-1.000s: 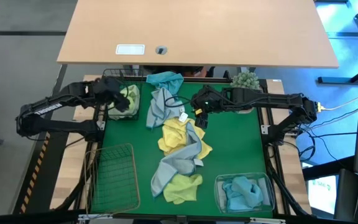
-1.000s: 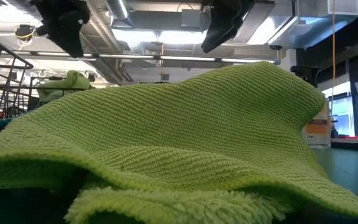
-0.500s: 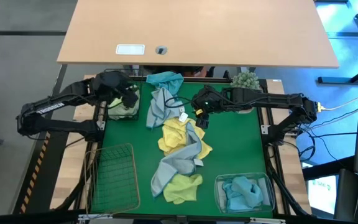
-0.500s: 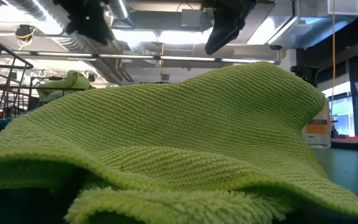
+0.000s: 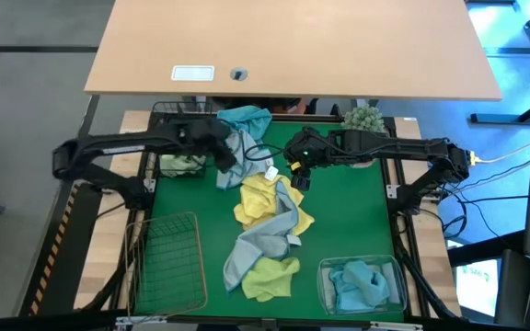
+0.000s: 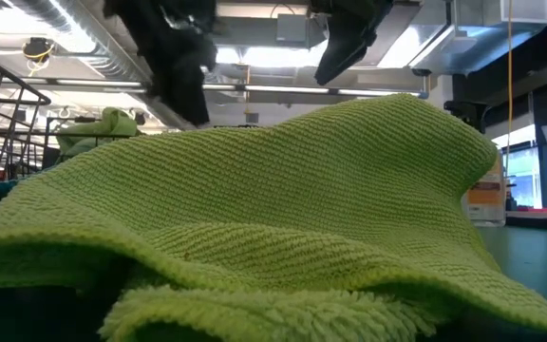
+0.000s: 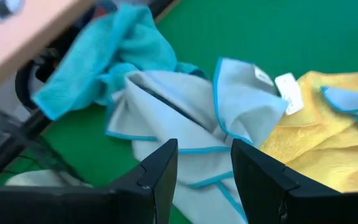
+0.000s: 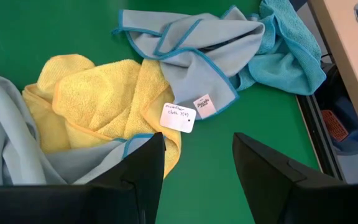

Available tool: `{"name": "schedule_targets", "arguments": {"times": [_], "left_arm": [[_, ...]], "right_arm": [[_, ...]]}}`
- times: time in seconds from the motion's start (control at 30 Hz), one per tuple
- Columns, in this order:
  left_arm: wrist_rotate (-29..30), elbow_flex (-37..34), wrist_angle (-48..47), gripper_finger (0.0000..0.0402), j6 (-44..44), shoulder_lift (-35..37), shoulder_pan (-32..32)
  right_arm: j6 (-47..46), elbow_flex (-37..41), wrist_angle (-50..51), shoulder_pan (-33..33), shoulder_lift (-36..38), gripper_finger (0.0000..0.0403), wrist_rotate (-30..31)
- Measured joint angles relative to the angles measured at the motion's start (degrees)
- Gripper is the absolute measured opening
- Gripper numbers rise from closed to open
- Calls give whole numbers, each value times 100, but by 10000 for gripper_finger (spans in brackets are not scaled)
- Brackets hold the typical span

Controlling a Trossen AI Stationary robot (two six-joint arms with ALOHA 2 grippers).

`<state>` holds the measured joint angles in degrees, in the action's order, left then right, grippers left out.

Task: Sort microfiber towel by color & place in baskets
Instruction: Put the top light blue microfiber cloth into the transparent bin

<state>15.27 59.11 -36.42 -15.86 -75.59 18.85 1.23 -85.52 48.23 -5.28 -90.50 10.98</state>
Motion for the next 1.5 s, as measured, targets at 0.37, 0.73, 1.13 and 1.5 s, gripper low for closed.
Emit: {"name": "schedule_targets", "arguments": {"times": [0.37, 0.73, 1.13, 1.5], "left_arm": [[-1, 0, 855, 144, -4, -1218, -31], [-332, 0, 1180, 144, -179, -1796, -31], [-346, 0, 1432, 144, -328, -2295, -31], [-743, 0, 1903, 127, -308, -2537, -30]], "right_arm": [[0, -2, -2, 0, 0, 188, 4], [0, -2, -4, 0, 0, 188, 7], [-4, -2, -7, 0, 0, 188, -2], [-9, -2, -4, 0, 0, 188, -4]]}}
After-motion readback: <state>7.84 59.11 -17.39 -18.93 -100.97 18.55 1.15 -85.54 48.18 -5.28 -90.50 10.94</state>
